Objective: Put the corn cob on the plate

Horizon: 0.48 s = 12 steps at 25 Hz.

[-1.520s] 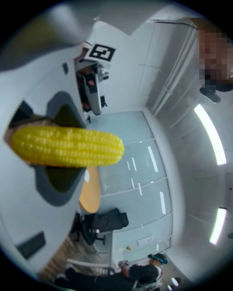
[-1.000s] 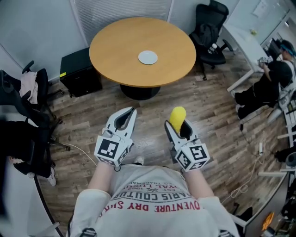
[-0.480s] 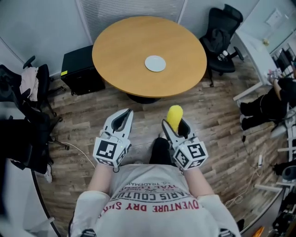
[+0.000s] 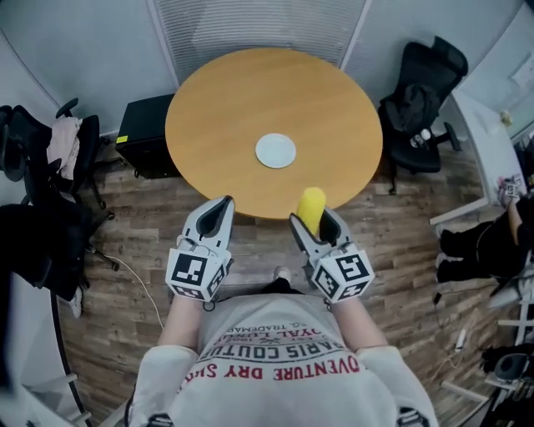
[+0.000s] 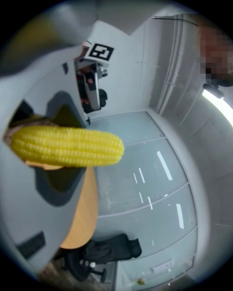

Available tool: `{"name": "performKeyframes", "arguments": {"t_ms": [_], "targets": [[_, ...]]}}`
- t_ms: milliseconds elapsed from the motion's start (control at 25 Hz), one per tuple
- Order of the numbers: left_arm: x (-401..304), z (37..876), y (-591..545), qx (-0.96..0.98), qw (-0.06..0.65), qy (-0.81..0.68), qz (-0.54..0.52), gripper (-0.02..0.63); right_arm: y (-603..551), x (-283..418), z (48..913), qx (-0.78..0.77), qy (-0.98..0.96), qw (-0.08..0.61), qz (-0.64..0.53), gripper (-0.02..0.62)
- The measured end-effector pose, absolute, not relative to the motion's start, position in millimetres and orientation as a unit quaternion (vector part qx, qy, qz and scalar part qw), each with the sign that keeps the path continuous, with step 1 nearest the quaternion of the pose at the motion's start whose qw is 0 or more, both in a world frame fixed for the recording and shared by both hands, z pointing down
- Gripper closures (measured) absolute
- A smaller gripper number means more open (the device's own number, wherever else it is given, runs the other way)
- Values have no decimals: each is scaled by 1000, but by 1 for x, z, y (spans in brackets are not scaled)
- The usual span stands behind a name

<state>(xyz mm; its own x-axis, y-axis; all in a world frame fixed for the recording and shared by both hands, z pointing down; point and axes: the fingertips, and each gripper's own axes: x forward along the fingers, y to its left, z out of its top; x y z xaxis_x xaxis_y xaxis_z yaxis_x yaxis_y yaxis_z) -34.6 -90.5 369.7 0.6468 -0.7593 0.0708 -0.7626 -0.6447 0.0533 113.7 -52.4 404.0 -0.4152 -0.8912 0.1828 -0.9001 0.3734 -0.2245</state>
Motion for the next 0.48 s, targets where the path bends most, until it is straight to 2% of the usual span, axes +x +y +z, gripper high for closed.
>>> {"name": "performKeyframes", "arguments": {"t_ms": [280,480], "targets": [[38,379,-135,892,45,-450,20,571,-108,188,415,511,-847,33,144,330],[59,389,-158,888,51,-455,33,571,-139,208,422,501,-852,37,149,330]]}}
